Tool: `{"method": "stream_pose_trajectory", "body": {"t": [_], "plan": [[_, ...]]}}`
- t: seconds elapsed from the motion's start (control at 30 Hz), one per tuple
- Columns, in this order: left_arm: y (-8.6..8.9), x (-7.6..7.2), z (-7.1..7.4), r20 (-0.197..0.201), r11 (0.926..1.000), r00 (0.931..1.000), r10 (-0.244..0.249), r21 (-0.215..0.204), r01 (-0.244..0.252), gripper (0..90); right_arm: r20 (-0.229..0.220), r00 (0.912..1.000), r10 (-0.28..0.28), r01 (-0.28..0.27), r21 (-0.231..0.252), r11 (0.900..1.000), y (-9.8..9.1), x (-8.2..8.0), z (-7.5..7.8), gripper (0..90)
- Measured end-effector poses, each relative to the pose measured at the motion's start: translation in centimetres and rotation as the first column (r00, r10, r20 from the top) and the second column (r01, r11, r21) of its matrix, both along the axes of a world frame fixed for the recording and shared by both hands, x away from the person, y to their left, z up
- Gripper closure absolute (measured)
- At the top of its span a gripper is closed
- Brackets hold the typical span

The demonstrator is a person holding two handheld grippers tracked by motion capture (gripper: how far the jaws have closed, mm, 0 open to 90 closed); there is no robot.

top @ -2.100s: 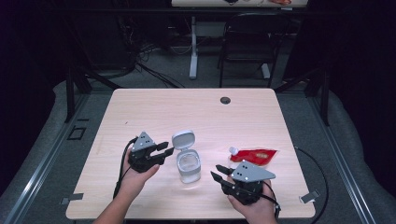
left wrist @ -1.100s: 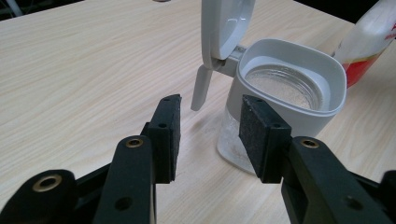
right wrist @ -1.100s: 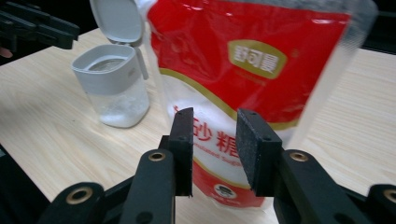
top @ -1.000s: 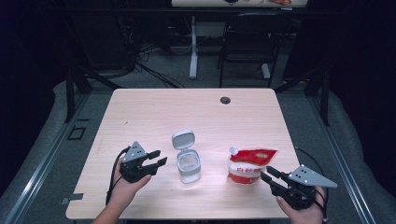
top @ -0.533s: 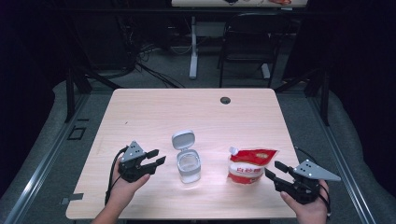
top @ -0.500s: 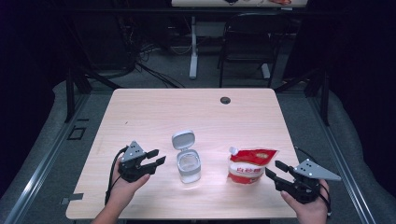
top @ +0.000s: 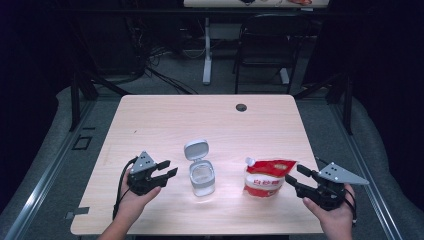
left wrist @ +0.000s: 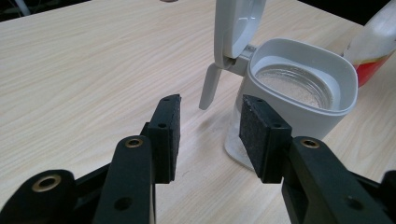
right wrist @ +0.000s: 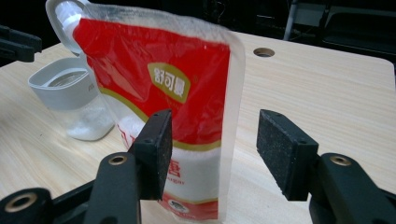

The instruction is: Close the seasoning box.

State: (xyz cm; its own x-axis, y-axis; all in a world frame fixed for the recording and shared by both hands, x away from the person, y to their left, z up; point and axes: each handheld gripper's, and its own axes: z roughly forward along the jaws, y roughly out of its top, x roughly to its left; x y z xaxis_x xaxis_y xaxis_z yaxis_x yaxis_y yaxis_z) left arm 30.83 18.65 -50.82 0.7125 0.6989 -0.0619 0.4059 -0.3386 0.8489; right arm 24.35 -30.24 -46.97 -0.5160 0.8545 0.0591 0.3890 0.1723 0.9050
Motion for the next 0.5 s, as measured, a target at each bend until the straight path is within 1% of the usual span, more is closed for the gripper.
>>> {"method": "stream_pose_trajectory", "body": {"t": [0.1,0.13,0.17,0.2,0.27,0.33,0.4,0.5], "plan": [[-0.1,0.0,0.0,0.000,1.0000,1.0000,-0.003,-0.001,0.003,58.8,0.003,1.0000,0.008,-0.008,-0.004,1.0000,-0.1,0.2,0.4,45.9],[-0.1,0.0,0.0,0.002,1.0000,1.0000,-0.003,-0.002,0.003,58.8,0.005,1.0000,0.008,-0.008,0.009,0.9999,-0.1,0.2,0.4,45.9],[-0.1,0.0,0.0,0.002,1.0000,1.0000,-0.003,-0.002,0.003,58.8,0.005,0.9999,0.009,-0.009,0.003,1.0000,-0.2,0.3,0.5,45.9],[0.0,0.0,0.0,0.001,1.0000,1.0000,-0.002,-0.002,0.002,58.8,0.005,0.9999,0.012,-0.013,0.013,0.9998,-0.2,0.4,0.6,45.8],[0.0,0.0,0.0,0.004,1.0000,1.0000,0.000,-0.003,0.000,58.8,0.004,0.9998,0.021,-0.021,0.016,0.9997,-0.2,0.6,0.7,45.7],[0.0,0.1,0.0,0.001,1.0000,1.0000,0.001,-0.003,-0.001,58.7,0.005,0.9994,0.034,-0.035,0.024,0.9991,-0.1,0.9,0.7,45.7],[0.0,0.1,0.0,0.000,1.0000,1.0000,0.002,-0.003,-0.002,58.7,0.005,0.9989,0.046,-0.046,0.018,0.9988,0.1,1.1,0.8,45.8],[0.1,0.1,0.0,0.000,1.0000,1.0000,0.002,-0.001,-0.002,58.7,0.002,0.9978,0.067,-0.067,0.023,0.9975,0.4,1.5,0.8,46.1]]}}
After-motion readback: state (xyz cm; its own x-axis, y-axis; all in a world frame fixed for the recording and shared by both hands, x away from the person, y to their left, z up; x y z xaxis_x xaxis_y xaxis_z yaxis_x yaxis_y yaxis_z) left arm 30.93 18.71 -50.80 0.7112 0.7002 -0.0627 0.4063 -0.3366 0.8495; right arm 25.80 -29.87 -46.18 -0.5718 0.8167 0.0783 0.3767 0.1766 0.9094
